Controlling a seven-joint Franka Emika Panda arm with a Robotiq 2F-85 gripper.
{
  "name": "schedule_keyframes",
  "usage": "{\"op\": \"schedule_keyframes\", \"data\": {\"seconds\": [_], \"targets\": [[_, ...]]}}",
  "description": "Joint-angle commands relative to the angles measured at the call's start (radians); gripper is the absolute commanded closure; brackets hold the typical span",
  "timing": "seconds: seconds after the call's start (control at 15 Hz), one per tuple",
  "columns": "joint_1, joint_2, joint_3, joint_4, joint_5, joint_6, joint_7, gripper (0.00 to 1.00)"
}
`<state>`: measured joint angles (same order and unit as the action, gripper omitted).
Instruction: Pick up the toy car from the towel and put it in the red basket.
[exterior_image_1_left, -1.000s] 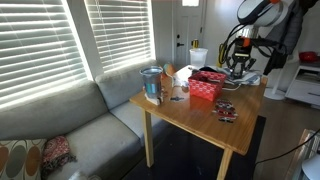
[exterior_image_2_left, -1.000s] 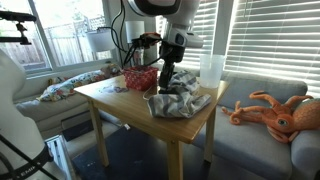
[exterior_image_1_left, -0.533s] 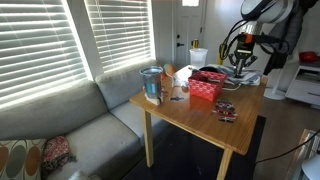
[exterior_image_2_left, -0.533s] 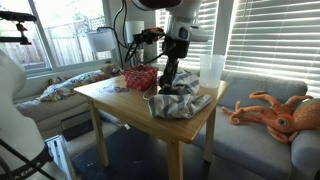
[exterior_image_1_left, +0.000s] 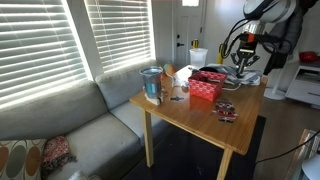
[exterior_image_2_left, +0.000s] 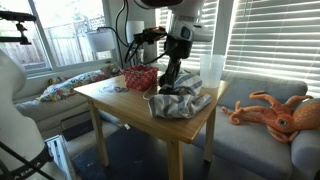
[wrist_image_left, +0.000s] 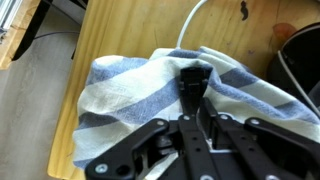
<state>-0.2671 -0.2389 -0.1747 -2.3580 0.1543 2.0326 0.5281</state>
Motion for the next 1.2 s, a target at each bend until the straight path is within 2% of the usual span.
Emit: {"op": "schedule_keyframes", "data": {"seconds": [0.0, 0.4, 0.47, 0.67, 0.73, 0.87, 0.93, 1.0, 1.07, 1.13], "targets": [[-0.014, -0.041, -0.010, -0.008, -0.014, -0.037, -0.010, 0.82], [-0.013, -0.052, 0.003, -0.005, -0.042, -0.109, 0.007, 0.82], [-0.011, -0.043, 0.006, -0.003, -0.044, -0.105, 0.014, 0.85], [-0.005, -0.019, 0.011, 0.002, -0.040, -0.088, 0.016, 0.85], [-0.003, -0.011, 0.012, 0.007, -0.034, -0.083, 0.021, 0.92], [-0.001, 0.005, 0.015, 0.012, -0.035, -0.079, 0.027, 0.95], [0.000, 0.015, 0.018, 0.014, -0.040, -0.075, 0.032, 0.88], [0.001, 0.025, 0.020, 0.017, -0.040, -0.073, 0.039, 0.88], [0.002, 0.032, 0.021, 0.019, -0.038, -0.065, 0.047, 0.81], [0.004, 0.038, 0.021, 0.021, -0.033, -0.061, 0.050, 0.79]]}}
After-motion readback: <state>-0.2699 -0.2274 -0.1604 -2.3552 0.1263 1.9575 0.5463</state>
